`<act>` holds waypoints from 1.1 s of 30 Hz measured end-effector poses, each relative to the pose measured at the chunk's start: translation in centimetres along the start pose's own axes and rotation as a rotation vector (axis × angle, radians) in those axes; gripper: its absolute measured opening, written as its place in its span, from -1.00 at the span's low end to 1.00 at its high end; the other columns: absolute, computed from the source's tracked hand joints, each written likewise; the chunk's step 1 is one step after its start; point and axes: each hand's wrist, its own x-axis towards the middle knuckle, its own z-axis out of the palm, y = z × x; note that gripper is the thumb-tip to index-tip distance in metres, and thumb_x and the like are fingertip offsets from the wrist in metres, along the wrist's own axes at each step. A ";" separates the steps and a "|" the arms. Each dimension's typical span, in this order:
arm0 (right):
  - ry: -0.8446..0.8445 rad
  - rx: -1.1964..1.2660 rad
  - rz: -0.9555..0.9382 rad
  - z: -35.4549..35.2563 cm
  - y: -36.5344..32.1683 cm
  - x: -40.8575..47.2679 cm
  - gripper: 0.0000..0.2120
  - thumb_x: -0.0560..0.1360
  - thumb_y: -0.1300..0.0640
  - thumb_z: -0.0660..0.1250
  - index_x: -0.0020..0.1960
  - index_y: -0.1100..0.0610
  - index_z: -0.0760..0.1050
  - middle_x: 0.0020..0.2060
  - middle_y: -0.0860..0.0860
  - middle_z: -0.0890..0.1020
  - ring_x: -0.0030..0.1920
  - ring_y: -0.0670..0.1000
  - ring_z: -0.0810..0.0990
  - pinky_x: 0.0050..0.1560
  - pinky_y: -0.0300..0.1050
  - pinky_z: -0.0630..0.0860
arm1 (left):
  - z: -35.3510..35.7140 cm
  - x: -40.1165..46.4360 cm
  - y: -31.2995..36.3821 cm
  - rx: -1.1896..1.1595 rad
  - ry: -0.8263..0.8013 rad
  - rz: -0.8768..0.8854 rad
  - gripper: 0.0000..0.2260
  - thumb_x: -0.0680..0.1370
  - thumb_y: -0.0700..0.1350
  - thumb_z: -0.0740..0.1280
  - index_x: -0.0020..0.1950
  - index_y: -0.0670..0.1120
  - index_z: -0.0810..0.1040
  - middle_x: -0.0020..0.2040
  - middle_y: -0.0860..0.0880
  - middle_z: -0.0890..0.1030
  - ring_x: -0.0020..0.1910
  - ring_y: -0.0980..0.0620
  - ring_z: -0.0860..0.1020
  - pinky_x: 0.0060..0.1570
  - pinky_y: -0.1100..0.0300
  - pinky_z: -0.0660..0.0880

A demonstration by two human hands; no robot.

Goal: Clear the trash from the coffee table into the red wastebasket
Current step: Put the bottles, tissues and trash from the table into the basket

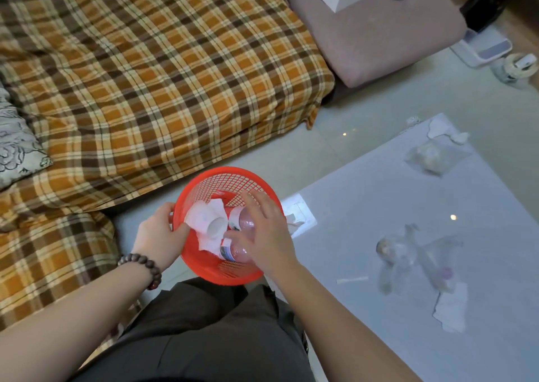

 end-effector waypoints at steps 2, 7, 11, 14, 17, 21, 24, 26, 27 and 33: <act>0.123 0.086 0.053 0.0 2.0 -0.3 -0.45 0.50 -0.24 0.13 0.42 -0.06 0.21 0.43 -0.01 0.30 0.43 0.01 0.22 0.39 -0.03 0.22 | -0.4 0.5 -0.6 0.021 0.029 -0.041 -0.78 0.47 -0.16 0.28 0.10 -0.08 0.50 -0.29 0.12 0.51 -0.32 0.13 0.48 -0.37 0.21 0.37; 0.071 -0.108 0.289 1.7 10.1 -0.6 -0.52 0.57 -0.13 0.13 0.44 0.01 0.25 0.47 0.05 0.25 0.47 0.06 0.16 0.43 0.00 0.20 | -1.5 1.5 -2.2 0.069 0.067 -0.109 -0.73 0.45 -0.17 0.28 0.14 -0.09 0.50 -0.20 -0.02 0.57 -0.32 0.06 0.48 -0.41 0.21 0.38; -0.209 -0.284 0.372 4.2 14.7 0.0 -0.45 0.56 -0.08 0.16 0.50 0.00 0.11 0.52 0.09 0.11 0.50 0.12 0.09 0.45 -0.02 0.12 | -2.1 2.1 -3.1 0.096 0.072 -0.127 -0.73 0.46 -0.14 0.28 0.15 -0.06 0.51 -0.15 -0.01 0.59 -0.32 0.22 0.46 -0.41 0.34 0.30; -0.408 -0.385 0.370 6.1 15.9 0.4 -0.43 0.59 0.04 0.11 0.52 -0.03 -0.05 0.54 0.11 -0.05 0.52 0.15 -0.03 0.47 0.00 0.11 | -2.3 2.0 -3.5 0.121 0.064 -0.129 -0.74 0.45 -0.12 0.28 0.14 -0.03 0.50 -0.23 0.09 0.56 -0.30 0.21 0.48 -0.41 0.30 0.33; -0.417 -0.411 0.410 7.2 15.9 0.2 -0.39 0.58 0.30 0.02 0.53 -0.03 -0.11 0.54 0.05 -0.12 0.53 0.10 -0.14 0.44 -0.04 0.16 | -2.1 1.7 -3.6 0.126 0.052 -0.141 -0.74 0.44 -0.10 0.28 0.13 -0.03 0.49 -0.23 0.14 0.54 -0.28 0.16 0.52 -0.39 0.21 0.44; -0.254 -0.359 0.442 7.0 15.6 0.1 -0.56 0.53 0.31 0.11 0.40 0.13 0.28 0.40 0.10 0.31 0.41 0.13 0.28 0.19 -0.07 0.37 | -1.5 1.2 -3.5 0.131 0.013 -0.142 -0.73 0.45 -0.09 0.27 0.15 -0.01 0.48 -0.22 0.17 0.52 -0.26 0.16 0.52 -0.38 0.21 0.46; -0.249 -0.468 0.456 5.8 15.9 -0.2 -0.72 0.45 0.34 0.19 0.13 0.16 0.47 0.10 0.09 0.49 0.09 0.10 0.49 -0.16 -0.11 0.43 | -1.2 1.0 -3.1 0.131 0.010 -0.120 -0.73 0.45 -0.10 0.26 0.15 -0.01 0.48 -0.18 0.13 0.54 -0.27 0.19 0.51 -0.41 0.25 0.43; -0.216 -0.402 0.524 5.0 15.9 -0.7 -0.78 0.47 0.32 0.16 0.05 0.18 0.51 0.05 0.10 0.51 0.03 0.10 0.50 -0.20 -0.09 0.43 | -0.9 0.9 -2.7 0.150 0.017 -0.092 -0.75 0.46 -0.11 0.26 0.14 -0.02 0.49 -0.16 0.10 0.54 -0.30 0.23 0.47 -0.43 0.33 0.33; -0.155 -0.334 0.547 4.5 15.7 -1.0 -0.80 0.49 0.29 0.15 0.01 0.18 0.52 0.02 0.10 0.52 -0.01 0.10 0.50 -0.23 -0.10 0.39 | -0.8 0.9 -2.5 0.153 0.018 -0.079 -0.75 0.46 -0.11 0.26 0.13 -0.03 0.49 -0.15 0.07 0.54 -0.31 0.24 0.46 -0.41 0.35 0.31; 0.310 0.064 0.370 -0.2 9.8 -2.8 -0.79 0.50 0.20 0.24 0.09 0.11 0.56 0.07 0.02 0.60 0.06 0.03 0.55 -0.03 -0.11 0.47 | 0.3 0.1 0.2 0.145 0.000 0.001 -0.77 0.48 -0.11 0.27 0.12 -0.06 0.51 -0.20 0.07 0.52 -0.33 0.24 0.42 -0.40 0.37 0.27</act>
